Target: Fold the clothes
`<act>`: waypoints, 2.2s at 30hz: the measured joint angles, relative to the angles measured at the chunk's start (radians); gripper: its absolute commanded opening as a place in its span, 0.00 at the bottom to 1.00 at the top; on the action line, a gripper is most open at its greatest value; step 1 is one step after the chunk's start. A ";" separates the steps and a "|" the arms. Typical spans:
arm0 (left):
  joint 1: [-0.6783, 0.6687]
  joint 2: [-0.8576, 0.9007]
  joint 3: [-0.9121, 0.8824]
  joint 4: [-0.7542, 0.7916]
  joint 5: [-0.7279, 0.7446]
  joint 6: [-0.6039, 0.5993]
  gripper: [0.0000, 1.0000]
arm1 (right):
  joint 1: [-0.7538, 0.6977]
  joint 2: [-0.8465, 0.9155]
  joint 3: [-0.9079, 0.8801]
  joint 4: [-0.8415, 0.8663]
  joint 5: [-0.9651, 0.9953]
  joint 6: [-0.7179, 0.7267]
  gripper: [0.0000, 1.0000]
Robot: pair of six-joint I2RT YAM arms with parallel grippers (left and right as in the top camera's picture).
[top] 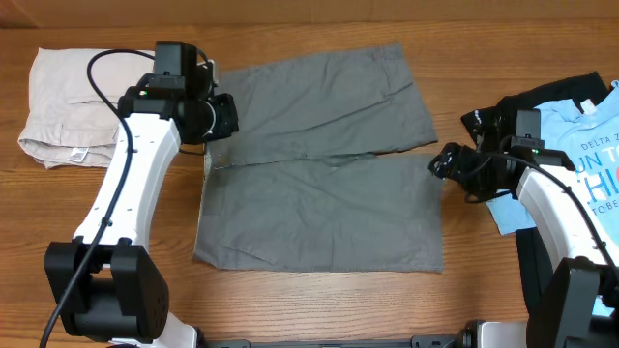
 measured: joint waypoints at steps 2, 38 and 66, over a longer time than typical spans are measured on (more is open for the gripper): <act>-0.013 0.000 -0.005 0.001 0.000 -0.002 0.06 | 0.005 0.000 0.000 0.040 -0.061 0.006 0.04; -0.052 0.094 -0.065 0.006 -0.095 -0.001 0.05 | 0.044 0.288 0.307 0.262 -0.051 0.006 0.04; -0.052 0.093 -0.065 0.013 -0.186 -0.001 0.04 | 0.109 0.486 0.364 0.077 0.229 0.120 0.08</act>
